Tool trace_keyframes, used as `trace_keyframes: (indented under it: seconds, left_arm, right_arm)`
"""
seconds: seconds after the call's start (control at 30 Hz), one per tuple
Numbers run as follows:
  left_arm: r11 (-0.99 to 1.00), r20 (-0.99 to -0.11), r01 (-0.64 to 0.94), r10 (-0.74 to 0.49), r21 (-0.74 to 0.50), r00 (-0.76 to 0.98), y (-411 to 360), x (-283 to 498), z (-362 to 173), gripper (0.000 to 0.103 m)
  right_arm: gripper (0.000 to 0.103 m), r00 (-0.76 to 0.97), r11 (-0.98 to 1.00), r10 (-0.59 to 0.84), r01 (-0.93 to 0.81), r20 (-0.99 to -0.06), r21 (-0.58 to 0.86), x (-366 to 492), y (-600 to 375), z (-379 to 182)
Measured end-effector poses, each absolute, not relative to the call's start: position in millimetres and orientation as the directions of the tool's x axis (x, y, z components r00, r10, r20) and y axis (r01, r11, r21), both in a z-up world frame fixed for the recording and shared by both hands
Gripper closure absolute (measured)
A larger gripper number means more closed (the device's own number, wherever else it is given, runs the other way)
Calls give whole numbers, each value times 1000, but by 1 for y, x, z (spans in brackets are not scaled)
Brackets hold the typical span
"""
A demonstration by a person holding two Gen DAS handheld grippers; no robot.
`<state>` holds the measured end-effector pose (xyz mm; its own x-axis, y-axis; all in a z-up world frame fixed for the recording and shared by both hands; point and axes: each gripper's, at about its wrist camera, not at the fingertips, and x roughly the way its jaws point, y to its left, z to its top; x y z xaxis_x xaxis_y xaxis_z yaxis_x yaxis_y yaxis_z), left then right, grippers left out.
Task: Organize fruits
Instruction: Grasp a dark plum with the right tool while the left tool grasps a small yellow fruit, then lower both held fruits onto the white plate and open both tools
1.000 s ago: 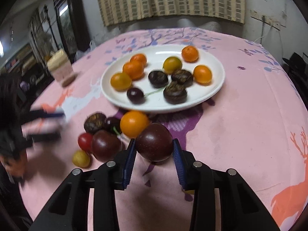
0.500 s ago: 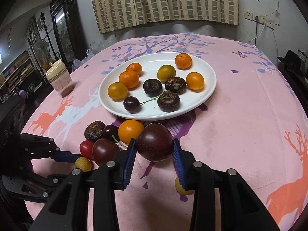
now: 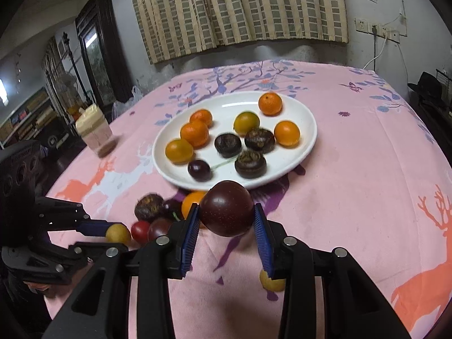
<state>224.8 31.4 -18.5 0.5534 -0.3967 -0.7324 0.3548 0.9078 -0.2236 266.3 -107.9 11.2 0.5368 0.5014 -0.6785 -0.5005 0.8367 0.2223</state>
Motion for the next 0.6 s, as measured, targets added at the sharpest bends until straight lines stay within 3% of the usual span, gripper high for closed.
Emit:
trace_keyframes:
  seconds: [0.2, 0.4, 0.43, 0.47, 0.53, 0.6]
  left_arm:
    - [946, -690, 271, -316, -178, 651, 36, 290, 14, 78]
    - [977, -692, 167, -214, -137, 689, 38, 349, 7, 77]
    - [983, -703, 129, -183, -129, 688, 42, 354, 4, 65]
    - [987, -708, 108, -163, -123, 687, 45, 353, 3, 41]
    - [990, -680, 70, -133, -119, 721, 55, 344, 6, 21]
    - [992, -657, 37, -109, -122, 746, 65, 332, 11, 11]
  right_arm:
    - [64, 582, 863, 488, -434, -651, 259, 312, -99, 20]
    - [63, 589, 876, 466, -413, -660, 249, 354, -77, 11]
    - [57, 592, 880, 459, -406, -662, 247, 355, -77, 10]
    - [54, 593, 885, 449, -400, -668, 240, 353, -78, 8]
    - [54, 606, 881, 452, -416, -655, 223, 342, -81, 14]
    - [52, 617, 872, 469, -438, -632, 219, 326, -84, 22]
